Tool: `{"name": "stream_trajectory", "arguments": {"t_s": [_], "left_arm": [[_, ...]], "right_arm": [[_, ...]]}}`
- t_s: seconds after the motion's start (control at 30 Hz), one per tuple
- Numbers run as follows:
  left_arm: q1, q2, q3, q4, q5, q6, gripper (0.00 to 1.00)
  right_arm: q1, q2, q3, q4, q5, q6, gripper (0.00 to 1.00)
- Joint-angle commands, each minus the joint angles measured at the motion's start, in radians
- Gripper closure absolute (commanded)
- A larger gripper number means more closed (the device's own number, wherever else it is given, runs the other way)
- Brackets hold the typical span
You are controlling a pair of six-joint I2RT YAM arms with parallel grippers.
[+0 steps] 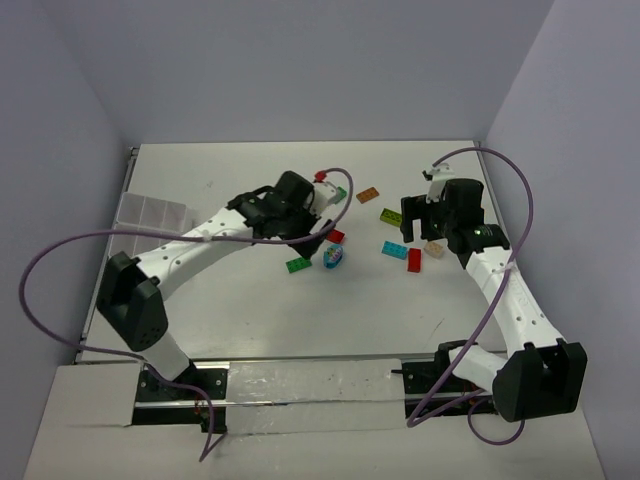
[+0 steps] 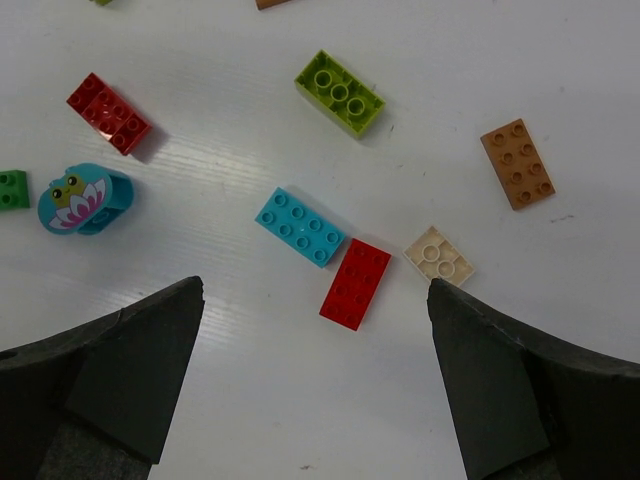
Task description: Sort the legos into containers by color
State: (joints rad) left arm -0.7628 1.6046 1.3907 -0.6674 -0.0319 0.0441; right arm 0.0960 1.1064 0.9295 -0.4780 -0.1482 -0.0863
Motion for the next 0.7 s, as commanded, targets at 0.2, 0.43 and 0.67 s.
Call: {"name": "stream_trajectory", "arguments": {"t_s": [0.2,0.43,0.67], "left_arm": [[-0.125,0.309,0.320,-0.233,0.008,-0.136,0.02],[-0.130,0.518,0.540,-0.367,0.038,-0.155,0.06],[-0.130,0.648,0.664,-0.437,0.037,-0.159,0.12]], "right_arm": [[-0.040,0.021,0.044,-0.025,0.042,0.015,0.00],[-0.057,0.030,0.049,-0.030,0.025,0.020,0.00],[-0.068,0.026,0.043,-0.025,0.015,0.023,0.00]]}}
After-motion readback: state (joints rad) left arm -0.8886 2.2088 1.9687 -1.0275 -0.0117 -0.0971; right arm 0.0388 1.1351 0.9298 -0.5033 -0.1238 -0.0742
